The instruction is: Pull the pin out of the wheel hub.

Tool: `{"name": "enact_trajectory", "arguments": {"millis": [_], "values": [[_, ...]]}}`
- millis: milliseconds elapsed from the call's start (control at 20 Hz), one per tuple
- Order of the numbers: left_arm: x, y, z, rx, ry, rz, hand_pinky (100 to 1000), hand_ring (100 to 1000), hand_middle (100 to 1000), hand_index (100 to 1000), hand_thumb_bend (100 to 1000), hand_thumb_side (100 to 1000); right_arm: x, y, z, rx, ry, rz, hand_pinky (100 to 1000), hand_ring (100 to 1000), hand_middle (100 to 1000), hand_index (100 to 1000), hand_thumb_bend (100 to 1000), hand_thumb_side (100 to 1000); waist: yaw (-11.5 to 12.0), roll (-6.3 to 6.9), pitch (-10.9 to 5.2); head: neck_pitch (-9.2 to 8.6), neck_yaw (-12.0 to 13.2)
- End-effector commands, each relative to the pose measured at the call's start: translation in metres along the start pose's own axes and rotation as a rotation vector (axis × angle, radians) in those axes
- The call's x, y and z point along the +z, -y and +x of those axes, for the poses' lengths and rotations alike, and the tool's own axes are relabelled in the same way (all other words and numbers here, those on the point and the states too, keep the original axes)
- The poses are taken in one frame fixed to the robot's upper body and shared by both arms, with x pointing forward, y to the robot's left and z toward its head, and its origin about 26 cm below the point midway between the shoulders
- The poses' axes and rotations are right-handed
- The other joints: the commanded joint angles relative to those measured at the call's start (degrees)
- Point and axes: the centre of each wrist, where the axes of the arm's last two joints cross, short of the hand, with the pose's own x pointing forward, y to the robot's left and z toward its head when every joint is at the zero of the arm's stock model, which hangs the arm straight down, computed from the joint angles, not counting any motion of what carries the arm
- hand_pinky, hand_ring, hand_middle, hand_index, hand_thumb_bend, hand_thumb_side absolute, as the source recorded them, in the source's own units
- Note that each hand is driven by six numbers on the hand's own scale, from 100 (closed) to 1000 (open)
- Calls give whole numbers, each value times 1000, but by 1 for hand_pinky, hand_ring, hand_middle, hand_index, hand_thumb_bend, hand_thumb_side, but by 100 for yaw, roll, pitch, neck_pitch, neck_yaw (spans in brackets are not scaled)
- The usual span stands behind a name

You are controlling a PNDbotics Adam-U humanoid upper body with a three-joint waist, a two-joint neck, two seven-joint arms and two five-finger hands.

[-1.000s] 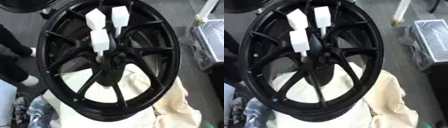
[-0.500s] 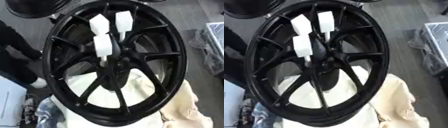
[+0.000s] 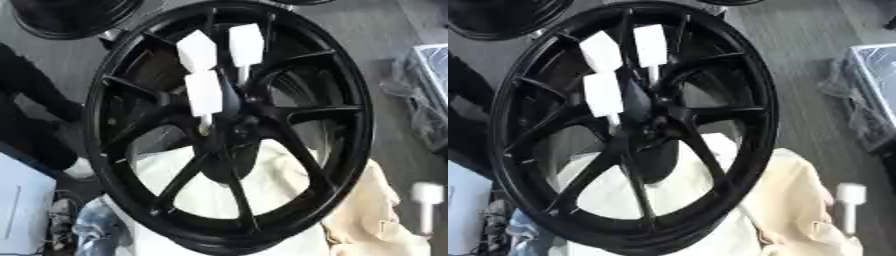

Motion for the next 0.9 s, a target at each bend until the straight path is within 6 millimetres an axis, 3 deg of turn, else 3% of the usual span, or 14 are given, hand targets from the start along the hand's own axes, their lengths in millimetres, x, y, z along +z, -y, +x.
{"name": "enact_trajectory", "arguments": {"millis": [50,100,150,300,400,600,800,900], "values": [[-3,0,9,1,34,-8,714,689,711,685,208,909,-1,3,6,14,10,-13,1000,999,922,961,284,268,-11,-36,-58,-26,-59],[-3,0,9,1,34,-9,714,689,711,684,209,910,-2,2,7,-8,16,-13,1000,988,912,967,152,100,-12,-39,-53,-16,-69],[-3,0,9,2,34,-9,714,689,711,684,209,910,-3,2,7,-38,23,-21,1000,980,905,965,100,100,-14,-41,-48,-10,-68],[-3,1,9,4,34,-13,714,689,711,685,209,910,-8,0,13,-134,75,-90,1000,940,854,926,100,435,-9,-40,-40,-2,-69],[-4,3,10,7,37,-18,714,689,711,684,209,908,-12,-3,18,-216,120,-122,1000,929,843,915,100,576,7,-36,-40,0,-78],[-5,6,13,13,47,-28,714,688,711,684,211,905,-20,-10,30,-387,236,-112,1000,914,829,890,100,605,28,-37,-38,-9,-91],[-6,13,17,24,65,-54,714,688,711,684,209,898,-29,-19,44,-582,367,-57,1000,907,824,884,100,563,52,-30,-48,-35,-107],[-7,18,21,29,79,-70,714,687,712,684,209,891,-32,-23,49,-659,393,-38,1000,893,811,870,100,610,78,-22,-53,-51,-107]]}}
